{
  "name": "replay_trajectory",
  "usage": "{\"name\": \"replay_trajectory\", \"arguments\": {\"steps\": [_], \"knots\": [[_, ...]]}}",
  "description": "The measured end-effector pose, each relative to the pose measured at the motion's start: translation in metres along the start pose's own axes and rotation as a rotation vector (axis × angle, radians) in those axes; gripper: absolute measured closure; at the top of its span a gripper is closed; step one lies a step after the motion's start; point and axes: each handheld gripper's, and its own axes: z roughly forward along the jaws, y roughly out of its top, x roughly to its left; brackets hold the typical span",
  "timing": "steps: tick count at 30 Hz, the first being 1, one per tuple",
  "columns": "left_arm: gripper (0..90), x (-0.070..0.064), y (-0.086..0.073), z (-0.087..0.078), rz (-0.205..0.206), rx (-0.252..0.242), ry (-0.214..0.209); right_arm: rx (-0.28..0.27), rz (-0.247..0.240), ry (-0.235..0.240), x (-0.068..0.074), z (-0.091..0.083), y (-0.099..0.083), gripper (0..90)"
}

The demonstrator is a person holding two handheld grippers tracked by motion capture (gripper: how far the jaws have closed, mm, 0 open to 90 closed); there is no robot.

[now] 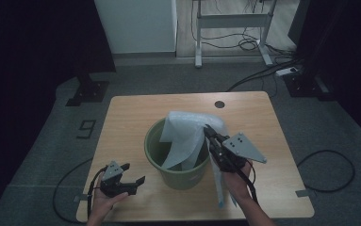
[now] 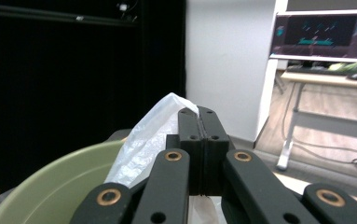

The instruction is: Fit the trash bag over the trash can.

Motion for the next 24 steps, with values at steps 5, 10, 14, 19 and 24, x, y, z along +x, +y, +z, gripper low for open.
{"name": "replay_trajectory", "arguments": {"steps": [5,10,14,19,24], "knots": [[14.4,-0.002,0.007,-0.011,-0.005,-0.033,-0.006,0.057,0.036,0.066,0.012,0.001,-0.018,88.8],[14.4,-0.002,0.005,-0.009,-0.009,-0.022,-0.006,0.106,0.081,0.129,0.017,-0.004,-0.034,87.7],[14.4,-0.002,0.005,-0.009,-0.011,-0.020,-0.003,0.120,0.094,0.182,0.018,-0.006,-0.038,72.4],[14.4,0.000,0.003,-0.009,-0.018,-0.021,-0.003,0.102,0.105,0.198,0.018,-0.018,-0.037,40.7],[14.5,0.001,0.001,-0.007,-0.025,-0.016,-0.004,0.063,0.088,0.161,0.016,-0.043,-0.040,33.4]]}}
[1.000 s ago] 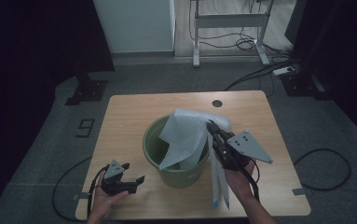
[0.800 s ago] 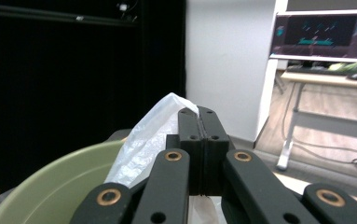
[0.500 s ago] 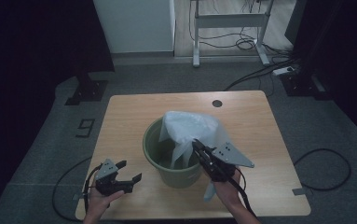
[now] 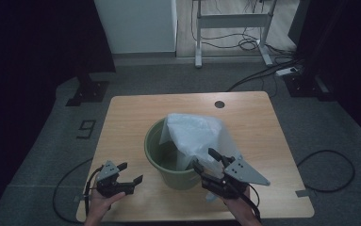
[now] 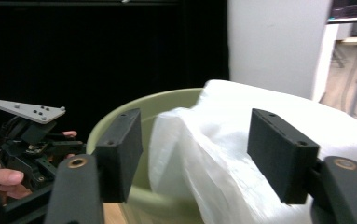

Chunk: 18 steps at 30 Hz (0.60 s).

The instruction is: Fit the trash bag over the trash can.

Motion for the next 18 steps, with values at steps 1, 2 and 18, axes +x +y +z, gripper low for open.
{"name": "replay_trajectory", "arguments": {"steps": [1,2,18], "knots": [[14.5,0.000,0.000,0.000,0.001,0.001,0.000,-0.004,0.003,-0.010,-0.001,-0.005,-0.003,32.3],[14.5,0.000,0.000,0.001,0.001,0.002,0.001,-0.008,0.005,-0.043,-0.001,-0.011,-0.006,31.7],[14.5,-0.001,-0.002,0.004,0.000,0.009,-0.001,0.043,0.042,-0.285,-0.006,-0.029,-0.077,27.6]]}}
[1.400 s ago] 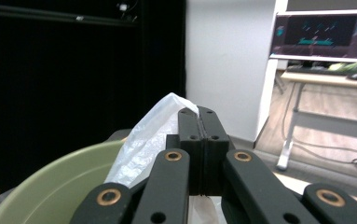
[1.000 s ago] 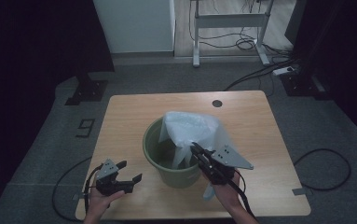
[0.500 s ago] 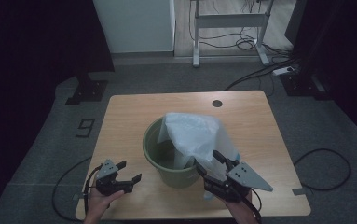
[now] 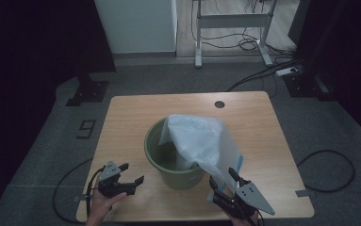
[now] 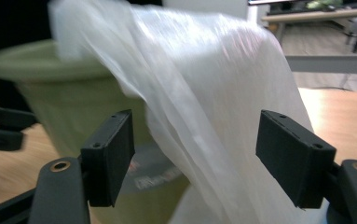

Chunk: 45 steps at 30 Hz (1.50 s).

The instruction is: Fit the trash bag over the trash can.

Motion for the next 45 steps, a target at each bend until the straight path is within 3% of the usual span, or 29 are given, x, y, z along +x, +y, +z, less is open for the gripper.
{"name": "replay_trajectory", "arguments": {"steps": [3,5,7,9,10,12,15,18,19,20,24,29,31,32,37,38,45], "knots": [[14.5,0.001,0.000,0.000,-0.003,-0.002,0.001,0.035,0.005,-0.063,-0.003,0.004,-0.007,29.9],[14.5,0.001,0.000,-0.001,-0.002,-0.003,0.001,0.057,-0.009,-0.119,-0.004,0.005,-0.011,36.0],[14.5,0.000,0.001,-0.001,0.001,-0.004,0.001,0.070,-0.015,-0.150,-0.006,0.006,-0.015,47.0],[14.6,-0.001,0.002,-0.002,0.003,-0.010,0.003,0.088,-0.033,-0.169,-0.011,0.006,-0.018,66.2],[14.6,-0.002,0.003,-0.003,0.005,-0.012,0.003,0.087,-0.046,-0.193,-0.013,0.006,-0.019,75.9],[14.6,-0.004,0.005,-0.005,0.011,-0.019,0.003,0.061,-0.069,-0.236,-0.021,0.004,-0.016,85.9],[14.8,-0.007,0.009,-0.008,0.023,-0.030,0.001,0.019,-0.086,-0.258,-0.035,0.001,0.002,88.9],[14.8,-0.011,0.015,-0.012,0.031,-0.045,-0.002,-0.039,-0.105,-0.264,-0.043,-0.003,0.025,88.9],[14.9,-0.011,0.015,-0.012,0.031,-0.045,-0.002,-0.039,-0.105,-0.264,-0.043,-0.003,0.025,88.9],[14.8,-0.014,0.019,-0.016,0.037,-0.057,-0.006,-0.089,-0.107,-0.254,-0.046,-0.005,0.047,88.9],[16.8,-0.024,0.031,-0.027,0.053,-0.100,0.017,-0.174,-0.106,-0.192,-0.043,-0.005,0.087,88.9],[19.0,-0.035,0.047,-0.044,0.042,-0.156,0.023,-0.231,-0.117,-0.099,-0.030,0.002,0.123,88.9],[19.8,-0.037,0.050,-0.047,0.040,-0.165,0.026,-0.232,-0.124,-0.082,-0.026,0.005,0.127,88.9],[20.1,-0.041,0.056,-0.052,0.036,-0.185,0.020,-0.218,-0.119,-0.042,-0.018,0.012,0.133,88.9],[20.3,-0.052,0.066,-0.058,0.052,-0.203,0.022,-0.168,-0.116,0.022,-0.003,0.026,0.134,88.9],[20.5,-0.058,0.071,-0.059,0.059,-0.206,0.017,-0.144,-0.106,0.052,0.004,0.033,0.132,88.8],[21.8,-0.081,0.088,-0.056,0.069,-0.194,0.034,-0.075,-0.073,0.094,0.014,0.053,0.131,88.8]]}}
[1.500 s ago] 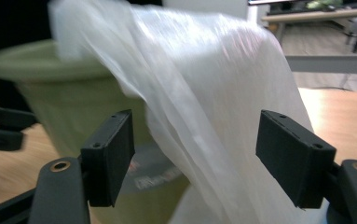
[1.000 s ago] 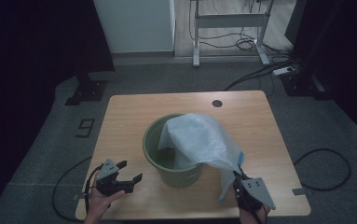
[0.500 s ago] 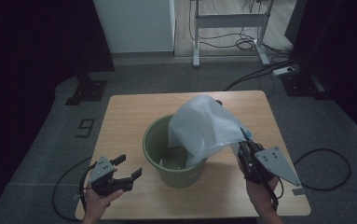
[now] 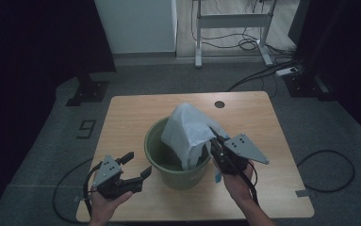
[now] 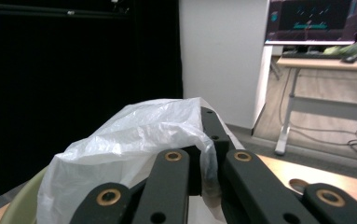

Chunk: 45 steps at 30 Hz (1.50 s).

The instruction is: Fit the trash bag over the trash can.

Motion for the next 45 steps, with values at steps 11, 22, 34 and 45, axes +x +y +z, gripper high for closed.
{"name": "replay_trajectory", "arguments": {"steps": [11,22,34,45], "knots": [[21.3,-0.017,0.014,0.018,-0.035,-0.032,0.030,0.022,0.005,0.011,0.008,0.013,0.006,88.8],[20.2,-0.032,0.018,0.023,-0.027,-0.101,0.053,0.028,-0.003,0.014,0.013,0.019,0.007,88.8],[20.0,-0.051,0.033,0.037,-0.003,-0.096,0.045,0.038,-0.028,0.022,0.025,0.023,0.006,88.4],[70.0,-0.046,0.035,0.055,0.007,-0.106,0.054,0.039,-0.045,0.068,0.031,0.020,0.002,83.3]]}}
